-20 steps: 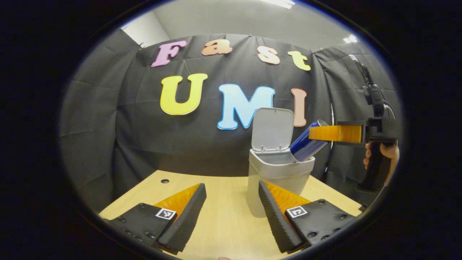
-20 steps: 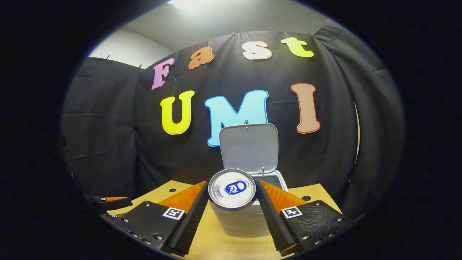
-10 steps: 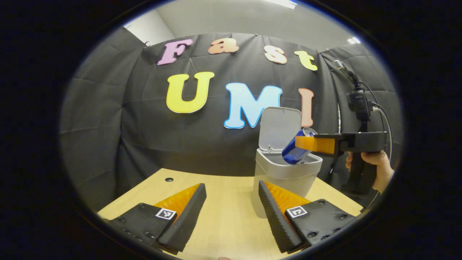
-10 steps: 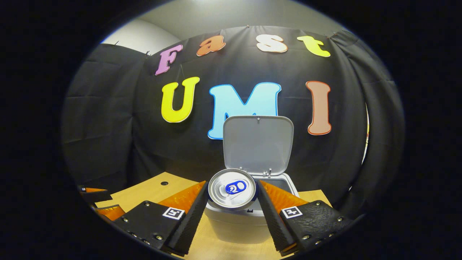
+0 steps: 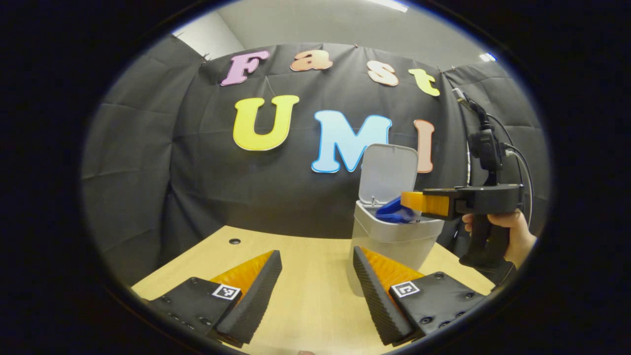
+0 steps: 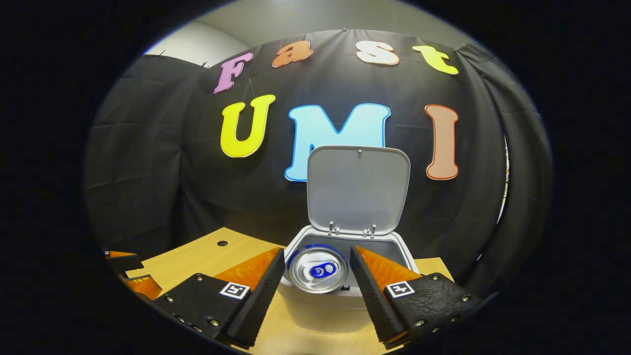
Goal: Press the lid of the desktop garbage bin to open it, pick up the crumpled paper on the desktop and throw it into the bin, then pick up the pop can on the desktop and drop it into the bin, and finally close the garbage bin lid.
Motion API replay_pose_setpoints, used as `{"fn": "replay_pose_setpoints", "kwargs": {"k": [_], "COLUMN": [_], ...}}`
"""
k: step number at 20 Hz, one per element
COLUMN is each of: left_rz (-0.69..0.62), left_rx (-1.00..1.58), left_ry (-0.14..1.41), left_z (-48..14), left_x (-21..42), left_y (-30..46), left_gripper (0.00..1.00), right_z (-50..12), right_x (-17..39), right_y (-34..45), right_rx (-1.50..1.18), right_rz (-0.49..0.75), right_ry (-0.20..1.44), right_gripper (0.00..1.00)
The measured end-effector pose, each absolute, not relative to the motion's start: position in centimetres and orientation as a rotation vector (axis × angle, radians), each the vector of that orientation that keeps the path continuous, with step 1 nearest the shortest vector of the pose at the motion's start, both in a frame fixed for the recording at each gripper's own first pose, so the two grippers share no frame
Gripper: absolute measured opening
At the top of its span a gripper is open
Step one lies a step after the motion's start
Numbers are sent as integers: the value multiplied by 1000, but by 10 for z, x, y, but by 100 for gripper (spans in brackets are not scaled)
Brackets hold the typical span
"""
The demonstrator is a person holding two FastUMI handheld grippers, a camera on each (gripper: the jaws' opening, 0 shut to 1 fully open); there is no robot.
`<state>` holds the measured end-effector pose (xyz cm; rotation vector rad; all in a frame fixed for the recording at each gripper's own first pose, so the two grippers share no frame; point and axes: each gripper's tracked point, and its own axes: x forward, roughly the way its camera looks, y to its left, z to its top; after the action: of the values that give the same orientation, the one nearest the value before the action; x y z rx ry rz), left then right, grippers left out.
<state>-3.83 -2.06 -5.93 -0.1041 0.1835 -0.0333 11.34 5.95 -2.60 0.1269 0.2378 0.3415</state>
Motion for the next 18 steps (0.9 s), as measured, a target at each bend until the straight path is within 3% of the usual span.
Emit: {"fn": "replay_pose_setpoints", "kwargs": {"k": [3,18], "left_rz": [-28,-90], "left_rx": [-101,-87], "left_ry": [183,151], "left_z": [-59,-47], "left_x": [-41,-34], "left_y": [-19,-21], "left_gripper": [96,96], "right_z": [-20,61], "right_x": [114,162], "right_y": [58,28], "right_rx": [126,63], "right_rz": [335,209], "right_ry": [227,106], "right_gripper": [89,89]}}
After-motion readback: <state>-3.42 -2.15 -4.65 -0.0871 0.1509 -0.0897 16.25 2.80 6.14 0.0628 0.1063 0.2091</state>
